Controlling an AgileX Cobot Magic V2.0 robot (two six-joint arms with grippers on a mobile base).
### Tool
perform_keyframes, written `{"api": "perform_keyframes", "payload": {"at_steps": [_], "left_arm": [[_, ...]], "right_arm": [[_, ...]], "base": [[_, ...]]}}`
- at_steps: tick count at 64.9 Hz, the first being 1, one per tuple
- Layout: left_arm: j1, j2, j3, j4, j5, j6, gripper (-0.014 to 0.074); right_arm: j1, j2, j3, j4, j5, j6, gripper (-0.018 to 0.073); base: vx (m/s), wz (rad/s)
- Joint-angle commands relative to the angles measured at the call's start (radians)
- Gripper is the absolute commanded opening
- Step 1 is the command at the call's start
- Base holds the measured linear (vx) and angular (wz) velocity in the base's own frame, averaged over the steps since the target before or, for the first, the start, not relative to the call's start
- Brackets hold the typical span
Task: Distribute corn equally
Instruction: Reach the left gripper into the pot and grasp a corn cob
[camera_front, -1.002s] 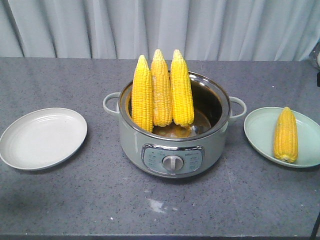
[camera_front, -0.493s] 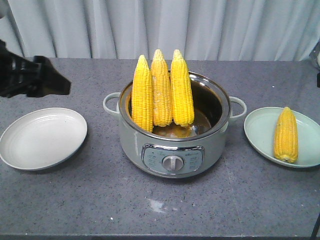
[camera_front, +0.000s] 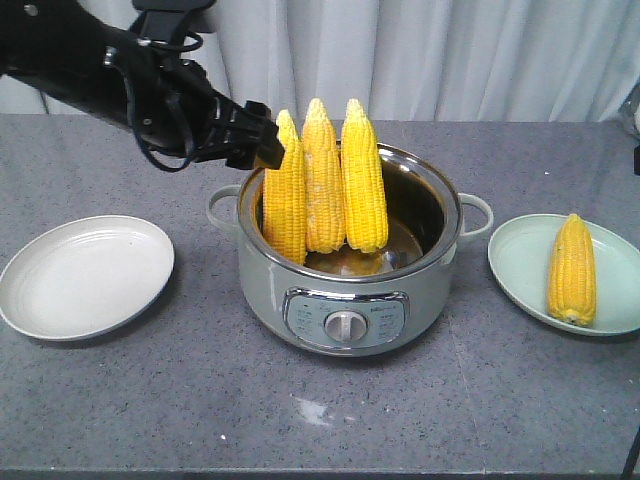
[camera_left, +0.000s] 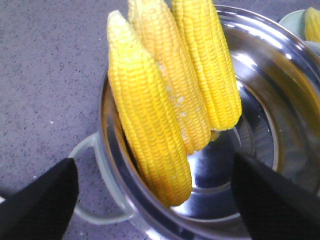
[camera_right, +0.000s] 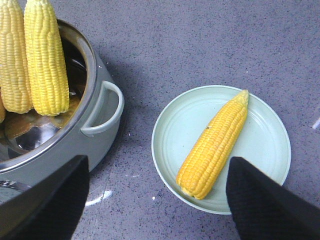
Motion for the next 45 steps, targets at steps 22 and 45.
{"api": "perform_keyframes", "payload": {"at_steps": [22, 45], "left_arm": [[-0.049, 0.097, -0.128, 0.075, -0.146, -0.069, 0.0587], [-0.048, 0.114, -0.128, 0.175, -0.185, -0.152, 0.0587]], "right_arm": [[-0.002, -0.018, -0.023, 0.03, -0.046, -0.009, 0.0553], [-0.002, -0.018, -0.023, 0.03, -0.046, -0.009, 0.0553]], "base": [[0.0, 0.0], [0.0, 0.0]]}}
